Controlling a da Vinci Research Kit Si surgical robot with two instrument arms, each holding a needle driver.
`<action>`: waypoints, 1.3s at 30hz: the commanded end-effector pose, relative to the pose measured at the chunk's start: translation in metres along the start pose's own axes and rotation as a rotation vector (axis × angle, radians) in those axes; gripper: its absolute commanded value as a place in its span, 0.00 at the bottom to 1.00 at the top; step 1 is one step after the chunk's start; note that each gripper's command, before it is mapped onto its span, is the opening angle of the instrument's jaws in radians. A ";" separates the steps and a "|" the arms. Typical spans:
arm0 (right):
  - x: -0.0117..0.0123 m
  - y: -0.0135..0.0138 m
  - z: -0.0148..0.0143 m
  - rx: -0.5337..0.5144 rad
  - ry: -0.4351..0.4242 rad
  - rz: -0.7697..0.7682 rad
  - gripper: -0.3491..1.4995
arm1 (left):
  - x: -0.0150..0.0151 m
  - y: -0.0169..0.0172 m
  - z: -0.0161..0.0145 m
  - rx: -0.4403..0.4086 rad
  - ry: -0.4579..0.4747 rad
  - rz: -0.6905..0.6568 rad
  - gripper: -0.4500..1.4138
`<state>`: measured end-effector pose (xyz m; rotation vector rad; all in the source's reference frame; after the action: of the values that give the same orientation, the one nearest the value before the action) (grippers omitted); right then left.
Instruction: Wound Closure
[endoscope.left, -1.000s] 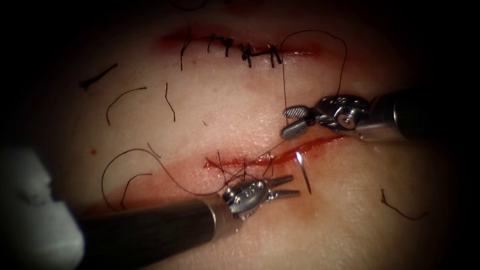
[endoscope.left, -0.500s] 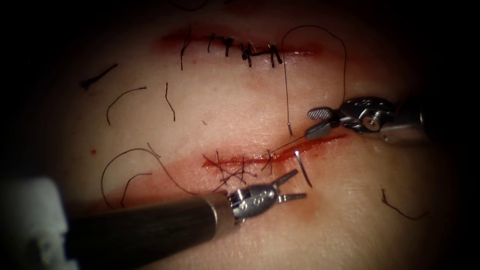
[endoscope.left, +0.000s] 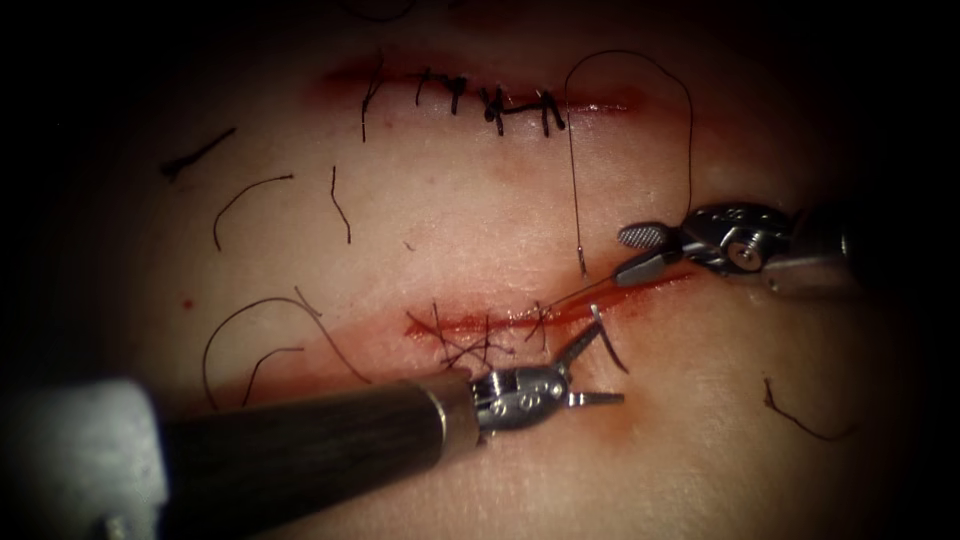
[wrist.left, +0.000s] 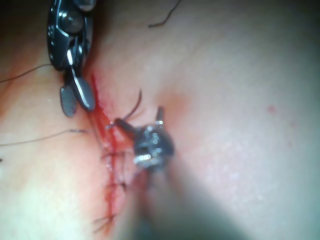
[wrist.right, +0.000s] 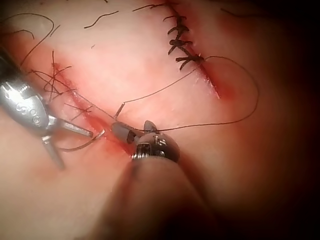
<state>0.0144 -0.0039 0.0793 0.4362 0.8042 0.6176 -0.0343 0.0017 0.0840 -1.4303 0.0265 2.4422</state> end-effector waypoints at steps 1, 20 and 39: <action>-0.0004 -0.0002 0.0010 0.002 0.001 0.000 0.92 | -0.0003 0.0005 0.0008 0.002 -0.002 -0.006 0.64; -0.0008 -0.0004 0.0019 0.007 -0.002 -0.005 0.91 | 0.0011 -0.0005 0.0024 0.026 -0.001 0.009 0.53; -0.0010 -0.0007 0.0014 0.011 -0.005 -0.007 0.90 | -0.0004 -0.0008 0.0024 0.010 -0.019 0.026 0.45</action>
<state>0.0146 -0.0048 0.0797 0.4419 0.8022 0.6065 -0.0353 0.0031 0.0852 -1.4101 0.0528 2.4759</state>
